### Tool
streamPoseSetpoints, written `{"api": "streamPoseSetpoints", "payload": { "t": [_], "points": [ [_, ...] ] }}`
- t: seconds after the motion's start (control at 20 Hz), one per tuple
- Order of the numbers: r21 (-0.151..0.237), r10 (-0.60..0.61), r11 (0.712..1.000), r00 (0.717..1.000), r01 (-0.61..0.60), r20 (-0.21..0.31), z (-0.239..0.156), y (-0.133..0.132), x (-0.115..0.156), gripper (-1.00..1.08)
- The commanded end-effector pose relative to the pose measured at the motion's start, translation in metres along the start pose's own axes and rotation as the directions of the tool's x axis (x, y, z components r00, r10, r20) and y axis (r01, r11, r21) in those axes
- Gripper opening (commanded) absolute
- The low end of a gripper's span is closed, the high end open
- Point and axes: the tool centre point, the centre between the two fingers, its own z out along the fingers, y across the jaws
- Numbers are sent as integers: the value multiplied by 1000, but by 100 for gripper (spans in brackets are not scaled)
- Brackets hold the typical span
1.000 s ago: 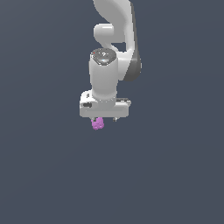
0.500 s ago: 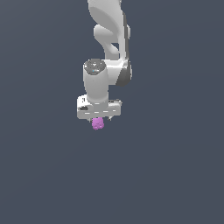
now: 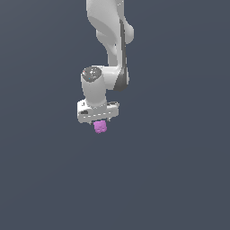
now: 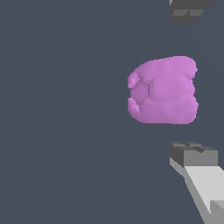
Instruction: Pick up the object and move it to a goal position.
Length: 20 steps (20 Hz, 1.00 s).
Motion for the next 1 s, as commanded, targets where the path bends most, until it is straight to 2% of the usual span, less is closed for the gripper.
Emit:
{"api": "streamPoseSetpoints", "payload": {
  "t": [0.0, 0.45, 0.95],
  "points": [
    [3, -13, 1000, 1000, 13, 1, 4, 1, -5, 100],
    [4, -16, 1000, 1000, 16, 2, 11, 2, -7, 100],
    [4, -19, 1000, 1000, 19, 2, 52, 1, -9, 100]
  ]
}}
